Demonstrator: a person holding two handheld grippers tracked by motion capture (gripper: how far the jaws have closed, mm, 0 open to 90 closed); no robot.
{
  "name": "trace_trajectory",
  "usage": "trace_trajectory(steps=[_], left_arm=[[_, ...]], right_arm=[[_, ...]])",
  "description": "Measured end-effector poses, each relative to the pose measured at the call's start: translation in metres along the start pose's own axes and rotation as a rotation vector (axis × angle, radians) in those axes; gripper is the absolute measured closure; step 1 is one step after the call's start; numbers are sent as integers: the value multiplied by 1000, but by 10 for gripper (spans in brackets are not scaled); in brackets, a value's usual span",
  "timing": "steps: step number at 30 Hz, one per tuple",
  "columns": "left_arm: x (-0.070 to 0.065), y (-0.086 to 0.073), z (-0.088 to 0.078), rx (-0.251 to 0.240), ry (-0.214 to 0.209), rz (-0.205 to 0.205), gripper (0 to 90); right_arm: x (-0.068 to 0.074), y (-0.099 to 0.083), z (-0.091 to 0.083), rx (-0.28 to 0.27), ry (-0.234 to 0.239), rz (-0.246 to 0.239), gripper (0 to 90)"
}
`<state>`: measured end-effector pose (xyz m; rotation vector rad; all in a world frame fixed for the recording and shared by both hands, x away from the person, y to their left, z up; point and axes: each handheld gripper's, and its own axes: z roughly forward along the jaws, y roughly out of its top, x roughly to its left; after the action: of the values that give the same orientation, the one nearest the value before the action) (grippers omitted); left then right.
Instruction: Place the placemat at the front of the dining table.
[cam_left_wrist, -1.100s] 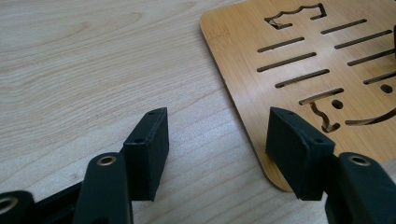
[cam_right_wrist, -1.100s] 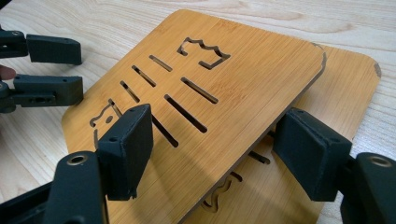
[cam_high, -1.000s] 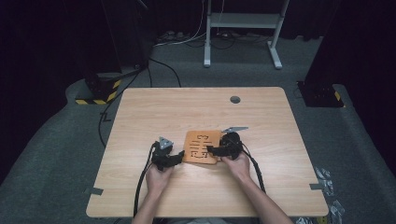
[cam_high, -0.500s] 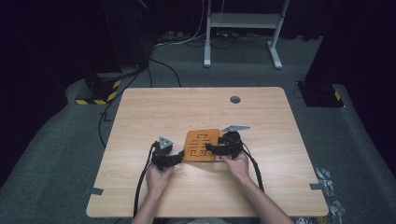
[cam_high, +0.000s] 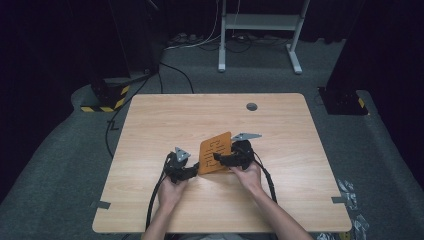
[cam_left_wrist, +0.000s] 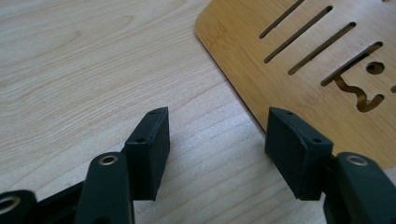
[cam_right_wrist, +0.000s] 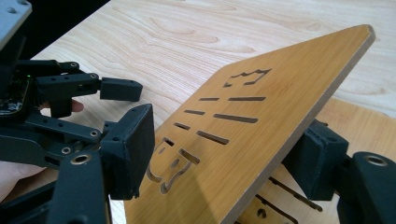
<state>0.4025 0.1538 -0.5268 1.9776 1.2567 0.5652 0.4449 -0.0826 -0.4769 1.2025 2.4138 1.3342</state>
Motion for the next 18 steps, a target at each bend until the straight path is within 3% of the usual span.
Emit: trace_trajectory(steps=[8, 18], left_arm=[[0, 0, 0, 0, 1, 0, 401], [0, 0, 0, 0, 1, 0, 401]], right_arm=[[12, 3, 2, 4, -26, -37, 285], [23, 1, 7, 16, -26, -61, 267]])
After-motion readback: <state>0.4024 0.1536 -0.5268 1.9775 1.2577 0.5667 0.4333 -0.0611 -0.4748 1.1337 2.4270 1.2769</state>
